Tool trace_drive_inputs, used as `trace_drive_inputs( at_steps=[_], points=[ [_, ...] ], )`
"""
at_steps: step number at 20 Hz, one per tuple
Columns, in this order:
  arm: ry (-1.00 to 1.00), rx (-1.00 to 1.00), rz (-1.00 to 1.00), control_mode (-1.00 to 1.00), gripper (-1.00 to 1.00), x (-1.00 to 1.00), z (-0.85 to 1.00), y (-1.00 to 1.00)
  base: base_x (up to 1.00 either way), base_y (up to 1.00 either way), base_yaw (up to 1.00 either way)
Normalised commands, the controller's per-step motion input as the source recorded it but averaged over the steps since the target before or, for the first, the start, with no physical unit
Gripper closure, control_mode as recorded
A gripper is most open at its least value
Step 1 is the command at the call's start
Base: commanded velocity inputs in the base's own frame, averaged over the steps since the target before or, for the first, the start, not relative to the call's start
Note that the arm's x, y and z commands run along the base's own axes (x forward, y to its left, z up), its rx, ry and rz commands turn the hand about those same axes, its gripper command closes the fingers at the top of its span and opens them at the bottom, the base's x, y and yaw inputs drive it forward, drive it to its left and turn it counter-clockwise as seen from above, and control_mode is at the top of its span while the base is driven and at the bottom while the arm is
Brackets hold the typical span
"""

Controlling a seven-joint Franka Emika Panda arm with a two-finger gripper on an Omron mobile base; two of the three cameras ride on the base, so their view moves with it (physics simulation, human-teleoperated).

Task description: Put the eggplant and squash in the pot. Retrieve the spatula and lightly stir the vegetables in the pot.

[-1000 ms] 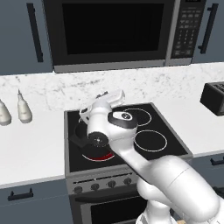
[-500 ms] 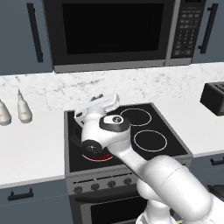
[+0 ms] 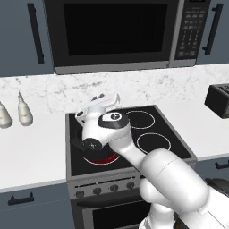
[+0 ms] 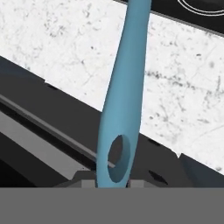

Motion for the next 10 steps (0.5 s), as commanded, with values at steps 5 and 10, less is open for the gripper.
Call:
trace_drive_inputs(
  at_steps=[5, 10],
  points=[
    [0.00, 0.01, 0.00, -1.00, 1.00, 0.24, -0.30, 0.00, 0.00, 0.00, 0.00],
    [0.00, 0.07, 0.00, -1.00, 1.00, 0.05, -0.42, 0.00, 0.00, 0.00, 0.00]
  ],
)
